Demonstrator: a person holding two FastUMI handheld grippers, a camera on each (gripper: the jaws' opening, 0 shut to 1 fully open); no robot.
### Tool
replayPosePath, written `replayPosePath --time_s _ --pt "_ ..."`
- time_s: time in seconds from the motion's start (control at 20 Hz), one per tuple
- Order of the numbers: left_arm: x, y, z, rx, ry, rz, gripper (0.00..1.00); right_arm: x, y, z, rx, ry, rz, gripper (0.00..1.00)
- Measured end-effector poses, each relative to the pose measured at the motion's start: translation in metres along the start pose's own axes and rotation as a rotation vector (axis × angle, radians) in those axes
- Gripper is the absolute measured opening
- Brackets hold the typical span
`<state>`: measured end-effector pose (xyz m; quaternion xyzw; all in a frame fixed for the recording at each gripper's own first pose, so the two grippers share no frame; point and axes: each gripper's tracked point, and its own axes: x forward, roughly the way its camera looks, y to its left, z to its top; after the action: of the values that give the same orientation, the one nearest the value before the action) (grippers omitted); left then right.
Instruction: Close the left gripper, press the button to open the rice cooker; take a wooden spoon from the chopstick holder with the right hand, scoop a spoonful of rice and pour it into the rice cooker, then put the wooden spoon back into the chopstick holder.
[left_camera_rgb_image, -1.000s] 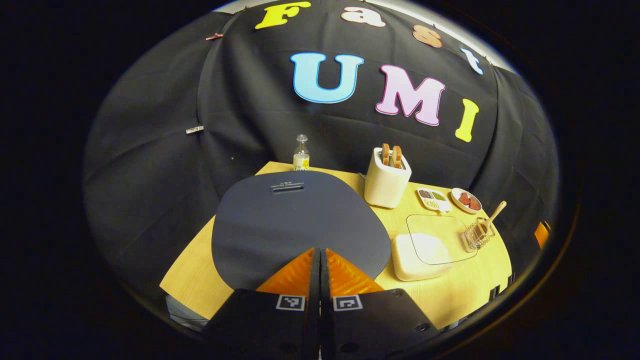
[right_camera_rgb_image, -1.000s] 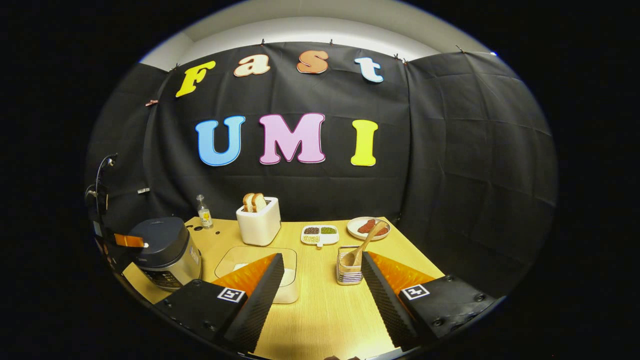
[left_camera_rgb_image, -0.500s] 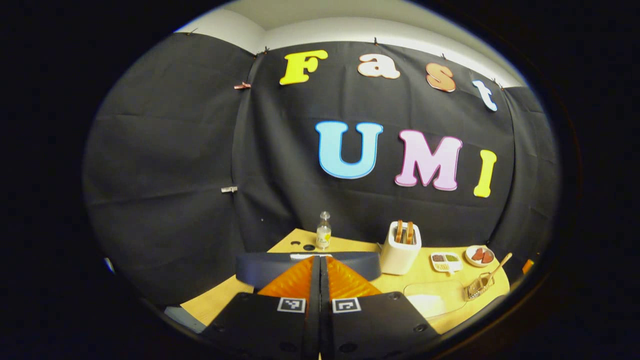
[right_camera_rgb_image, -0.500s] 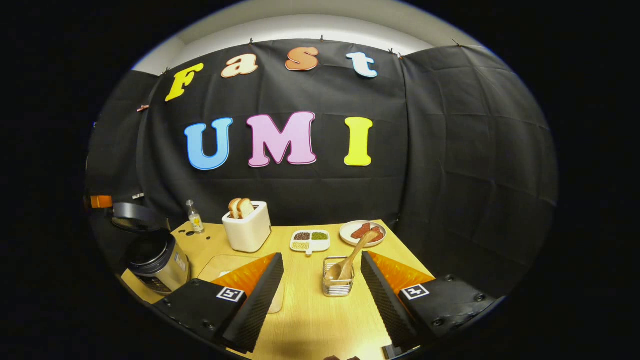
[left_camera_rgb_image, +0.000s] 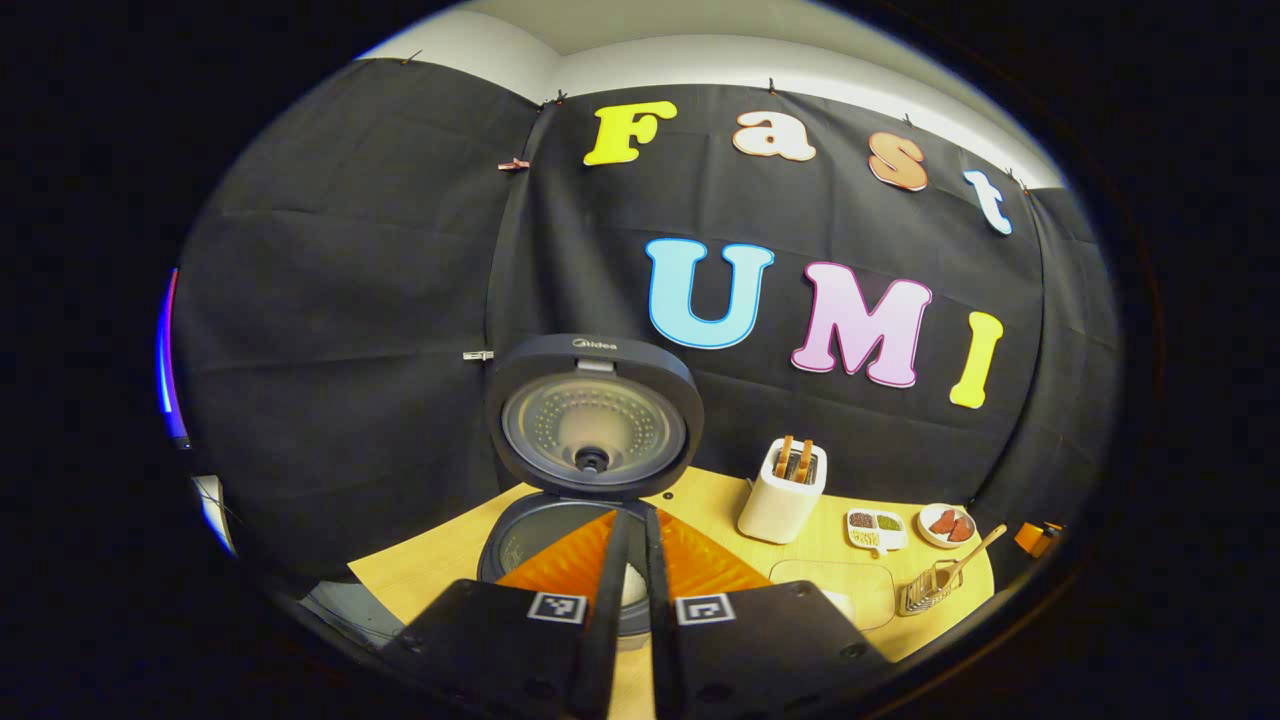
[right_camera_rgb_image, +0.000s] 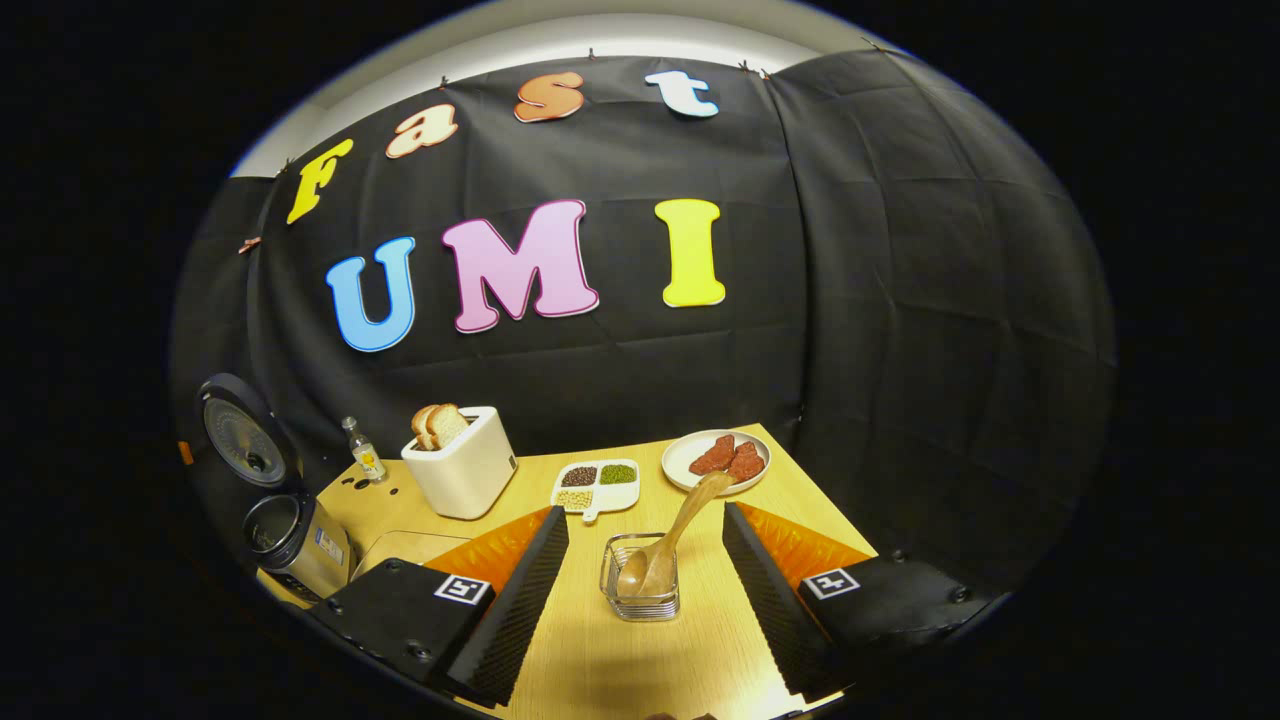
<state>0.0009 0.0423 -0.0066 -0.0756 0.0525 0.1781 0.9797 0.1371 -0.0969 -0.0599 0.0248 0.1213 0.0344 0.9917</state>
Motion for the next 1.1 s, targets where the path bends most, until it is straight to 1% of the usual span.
replayPosePath --time_s 0.05,0.2,0.25,0.3,0.35,0.4,0.6,0.95,1.1 --pt "-0.005 -0.006 -0.006 0.005 0.004 0.002 0.31 0.010 -0.006 -0.002 0.012 0.011 -0.002 0.98" --pt "-0.016 -0.030 -0.024 0.010 0.037 0.009 0.75 0.039 -0.022 -0.012 0.055 0.054 -0.006 0.98" --pt "-0.018 -0.036 -0.032 0.019 0.050 0.021 0.85 0.049 -0.025 -0.016 0.073 0.072 -0.003 0.99" --pt "-0.022 -0.042 -0.038 0.029 0.064 0.031 0.92 0.057 -0.028 -0.023 0.086 0.095 0.001 0.98" --pt "-0.026 -0.048 -0.044 0.041 0.075 0.041 0.96 0.066 -0.029 -0.030 0.097 0.119 0.005 0.98" --pt "-0.028 -0.054 -0.049 0.052 0.083 0.046 0.98 0.074 -0.029 -0.035 0.107 0.136 0.009 0.99" --pt "-0.039 -0.072 -0.063 0.070 0.112 0.063 0.98 0.108 -0.028 -0.055 0.141 0.188 0.027 0.98" --pt "-0.047 -0.081 -0.093 0.051 0.194 0.085 0.98 0.153 -0.035 -0.075 0.235 0.231 -0.007 0.98" --pt "-0.048 -0.082 -0.101 0.039 0.220 0.090 0.98 0.166 -0.034 -0.086 0.256 0.258 -0.008 0.94"
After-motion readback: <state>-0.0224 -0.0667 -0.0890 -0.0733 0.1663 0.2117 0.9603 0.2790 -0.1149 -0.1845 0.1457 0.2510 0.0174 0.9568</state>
